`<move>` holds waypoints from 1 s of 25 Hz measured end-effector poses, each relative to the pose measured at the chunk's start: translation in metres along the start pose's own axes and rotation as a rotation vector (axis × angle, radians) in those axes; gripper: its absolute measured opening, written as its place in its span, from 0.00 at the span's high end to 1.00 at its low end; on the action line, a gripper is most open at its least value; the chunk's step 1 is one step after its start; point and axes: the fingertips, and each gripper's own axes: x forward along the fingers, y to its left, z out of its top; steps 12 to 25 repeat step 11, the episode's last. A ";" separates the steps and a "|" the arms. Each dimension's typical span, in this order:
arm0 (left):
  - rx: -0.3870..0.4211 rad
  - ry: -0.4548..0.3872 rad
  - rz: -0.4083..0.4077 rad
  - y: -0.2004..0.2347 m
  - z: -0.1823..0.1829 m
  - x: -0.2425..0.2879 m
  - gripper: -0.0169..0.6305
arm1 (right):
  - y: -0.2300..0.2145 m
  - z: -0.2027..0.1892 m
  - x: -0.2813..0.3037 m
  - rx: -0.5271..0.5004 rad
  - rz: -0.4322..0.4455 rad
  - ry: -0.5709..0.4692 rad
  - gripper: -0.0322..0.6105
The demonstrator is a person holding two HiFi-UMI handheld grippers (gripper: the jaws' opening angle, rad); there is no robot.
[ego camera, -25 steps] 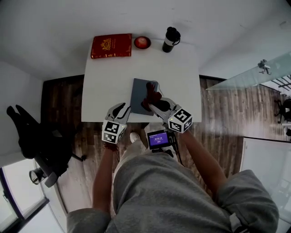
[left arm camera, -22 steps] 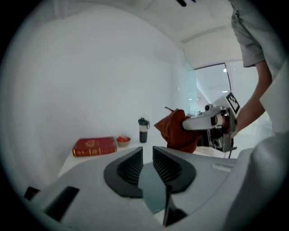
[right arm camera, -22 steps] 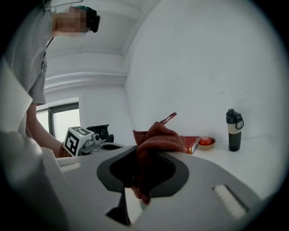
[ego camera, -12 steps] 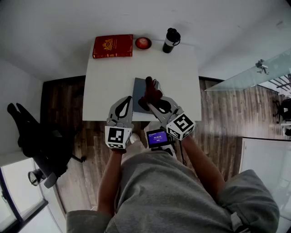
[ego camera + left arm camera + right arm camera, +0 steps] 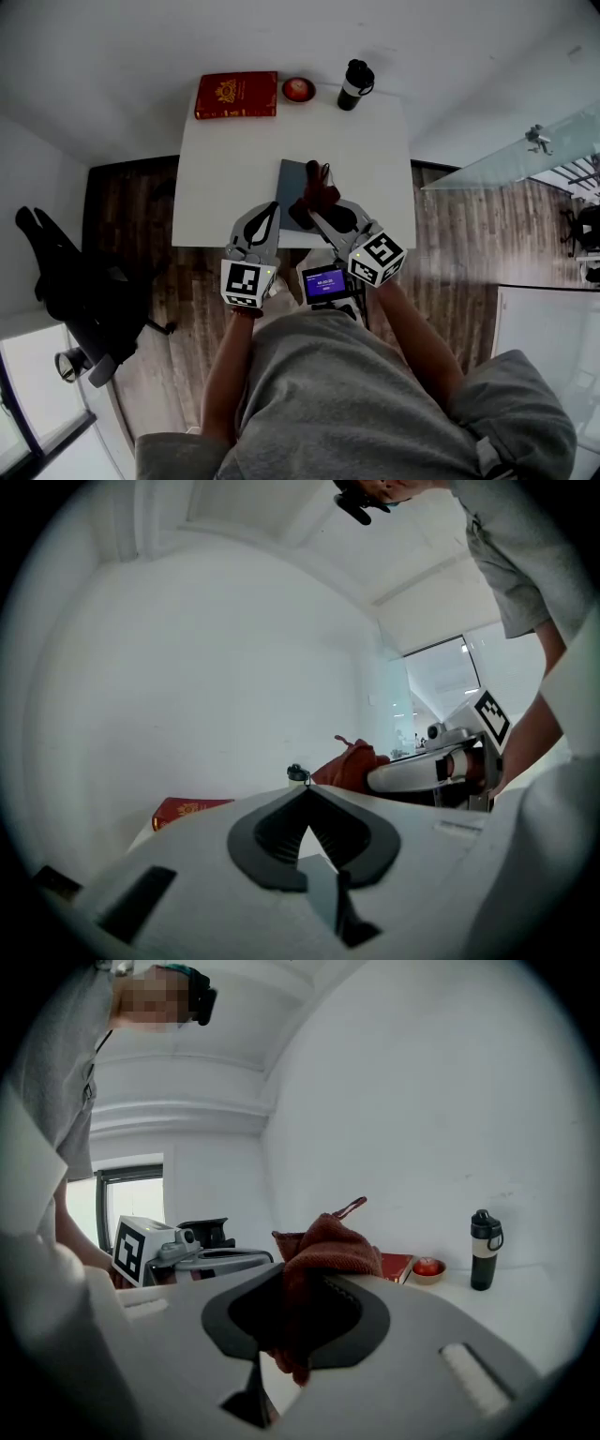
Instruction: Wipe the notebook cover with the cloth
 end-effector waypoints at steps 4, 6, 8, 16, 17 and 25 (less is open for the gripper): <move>-0.020 -0.009 -0.013 0.000 0.001 -0.003 0.97 | 0.008 0.001 0.001 -0.005 0.025 0.001 0.84; -0.032 -0.013 -0.019 0.000 0.002 -0.004 0.97 | 0.014 0.003 0.001 -0.002 0.055 -0.003 0.84; -0.044 -0.018 -0.024 0.001 0.003 -0.004 0.97 | 0.019 0.005 0.001 -0.002 0.077 -0.004 0.84; -0.053 -0.026 -0.033 0.002 0.006 -0.005 0.97 | 0.022 0.009 0.002 -0.007 0.097 -0.002 0.84; -0.053 -0.026 -0.033 0.002 0.006 -0.005 0.97 | 0.022 0.009 0.002 -0.007 0.097 -0.002 0.84; -0.053 -0.026 -0.033 0.002 0.006 -0.005 0.97 | 0.022 0.009 0.002 -0.007 0.097 -0.002 0.84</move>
